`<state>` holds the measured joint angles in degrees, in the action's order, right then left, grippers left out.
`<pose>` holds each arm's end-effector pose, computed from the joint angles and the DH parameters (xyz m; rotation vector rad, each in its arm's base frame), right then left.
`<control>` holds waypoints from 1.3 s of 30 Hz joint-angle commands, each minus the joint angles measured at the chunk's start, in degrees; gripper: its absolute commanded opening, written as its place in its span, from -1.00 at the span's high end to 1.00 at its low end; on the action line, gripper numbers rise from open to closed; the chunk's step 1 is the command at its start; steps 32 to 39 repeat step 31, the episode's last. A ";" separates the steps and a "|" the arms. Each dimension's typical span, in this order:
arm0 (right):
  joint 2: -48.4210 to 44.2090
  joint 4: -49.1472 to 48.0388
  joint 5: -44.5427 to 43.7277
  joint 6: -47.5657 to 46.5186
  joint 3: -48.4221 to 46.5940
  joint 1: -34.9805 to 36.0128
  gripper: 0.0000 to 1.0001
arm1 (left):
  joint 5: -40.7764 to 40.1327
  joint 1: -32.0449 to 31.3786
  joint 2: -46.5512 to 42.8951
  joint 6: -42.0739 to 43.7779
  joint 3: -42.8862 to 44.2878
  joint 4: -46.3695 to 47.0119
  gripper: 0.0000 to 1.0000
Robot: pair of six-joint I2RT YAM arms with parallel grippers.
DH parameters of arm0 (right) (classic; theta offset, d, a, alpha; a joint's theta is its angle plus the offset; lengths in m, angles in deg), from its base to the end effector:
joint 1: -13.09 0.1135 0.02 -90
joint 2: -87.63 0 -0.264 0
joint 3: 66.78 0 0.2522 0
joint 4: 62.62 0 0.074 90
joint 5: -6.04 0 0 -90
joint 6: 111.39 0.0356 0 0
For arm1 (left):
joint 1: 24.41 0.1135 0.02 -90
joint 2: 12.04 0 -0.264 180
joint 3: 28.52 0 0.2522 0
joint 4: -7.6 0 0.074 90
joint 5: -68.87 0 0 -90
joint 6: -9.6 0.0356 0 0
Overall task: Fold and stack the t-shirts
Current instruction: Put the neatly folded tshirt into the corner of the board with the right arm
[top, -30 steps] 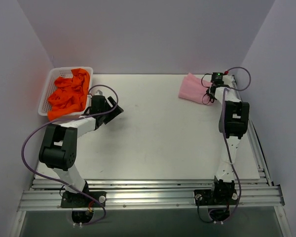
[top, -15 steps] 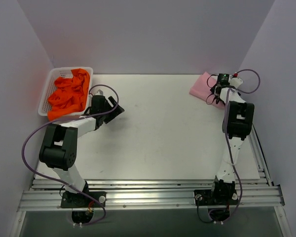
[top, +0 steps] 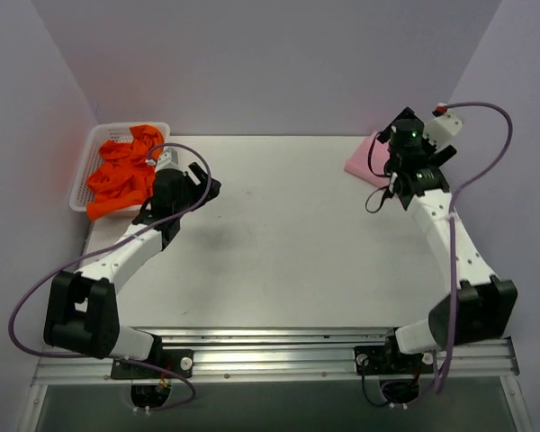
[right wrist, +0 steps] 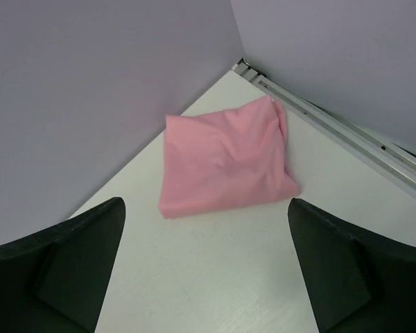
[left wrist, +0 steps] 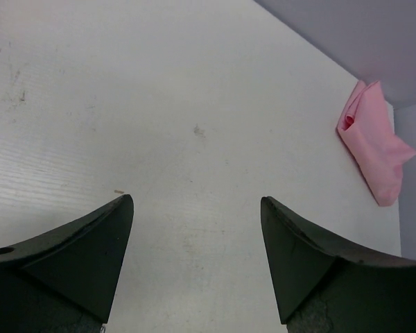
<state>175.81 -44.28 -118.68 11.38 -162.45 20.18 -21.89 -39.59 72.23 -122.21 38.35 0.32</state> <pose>0.3628 0.0247 0.3908 0.7925 1.5335 -0.0203 0.3224 -0.0870 0.2550 -0.4822 1.9994 -0.6170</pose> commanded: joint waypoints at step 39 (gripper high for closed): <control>-33.25 1.31 -5.53 0.28 37.08 42.92 -1.00 | -29.21 -21.82 -45.42 4.97 -10.74 -35.83 -0.64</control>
